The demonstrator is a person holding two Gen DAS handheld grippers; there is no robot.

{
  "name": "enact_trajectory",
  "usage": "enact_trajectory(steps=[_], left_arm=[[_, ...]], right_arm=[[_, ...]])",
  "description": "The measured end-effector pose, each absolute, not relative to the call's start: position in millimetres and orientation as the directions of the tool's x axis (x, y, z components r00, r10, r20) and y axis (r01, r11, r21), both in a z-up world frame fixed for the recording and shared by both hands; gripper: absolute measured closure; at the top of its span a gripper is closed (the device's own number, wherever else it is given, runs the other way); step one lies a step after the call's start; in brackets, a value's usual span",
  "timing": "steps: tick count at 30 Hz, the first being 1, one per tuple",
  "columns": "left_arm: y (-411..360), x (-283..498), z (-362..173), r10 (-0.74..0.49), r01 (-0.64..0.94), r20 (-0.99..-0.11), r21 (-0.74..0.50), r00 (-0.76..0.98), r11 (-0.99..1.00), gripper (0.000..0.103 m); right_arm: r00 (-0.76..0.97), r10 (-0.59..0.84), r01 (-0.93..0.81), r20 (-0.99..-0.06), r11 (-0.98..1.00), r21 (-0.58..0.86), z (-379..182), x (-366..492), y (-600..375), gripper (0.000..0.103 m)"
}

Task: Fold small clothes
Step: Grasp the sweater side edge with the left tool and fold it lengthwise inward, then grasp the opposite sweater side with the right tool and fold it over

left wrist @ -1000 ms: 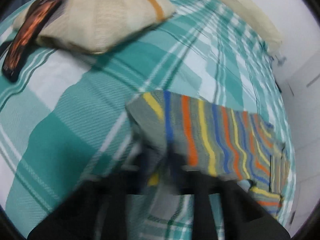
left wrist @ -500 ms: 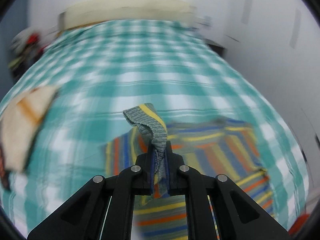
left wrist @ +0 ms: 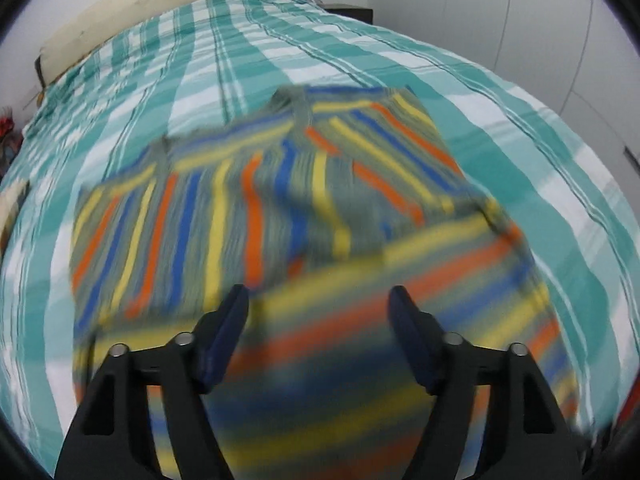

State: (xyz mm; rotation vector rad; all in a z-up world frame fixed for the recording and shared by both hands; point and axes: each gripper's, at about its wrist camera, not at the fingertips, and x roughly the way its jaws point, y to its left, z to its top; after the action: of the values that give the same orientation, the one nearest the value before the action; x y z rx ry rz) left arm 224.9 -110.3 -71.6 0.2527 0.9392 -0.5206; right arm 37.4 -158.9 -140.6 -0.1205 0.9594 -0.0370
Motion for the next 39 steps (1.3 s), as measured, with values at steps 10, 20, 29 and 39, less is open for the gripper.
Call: enact_trajectory(steps=[10,20,29,39], left_arm=[[2.2,87.8,-88.2,-0.301,0.496,-0.855,-0.060,0.422,0.866,0.019],[66.3,67.1,-74.1,-0.294,0.313,-0.764,-0.128,0.574,0.941,0.019],[100.3,99.5,-86.1,-0.302,0.178,-0.749,-0.244,0.590,0.953,0.018],[101.1,105.4,-96.7,-0.287,0.192,-0.770,-0.215,0.570,0.958,0.018]], right_arm=[[0.573,-0.086,-0.020,-0.815,0.993,-0.119,-141.7,37.9,-157.8,0.000],[0.446,0.083,-0.092,-0.891,0.995,0.047,-89.1,64.2,-167.7,0.010],[0.556,0.344,0.051,-0.757,0.895,0.444,-12.5,267.0,-254.0,0.018],[0.430,0.450,0.299,-0.783,0.747,0.594,-127.9,367.1,-278.1,0.093]])
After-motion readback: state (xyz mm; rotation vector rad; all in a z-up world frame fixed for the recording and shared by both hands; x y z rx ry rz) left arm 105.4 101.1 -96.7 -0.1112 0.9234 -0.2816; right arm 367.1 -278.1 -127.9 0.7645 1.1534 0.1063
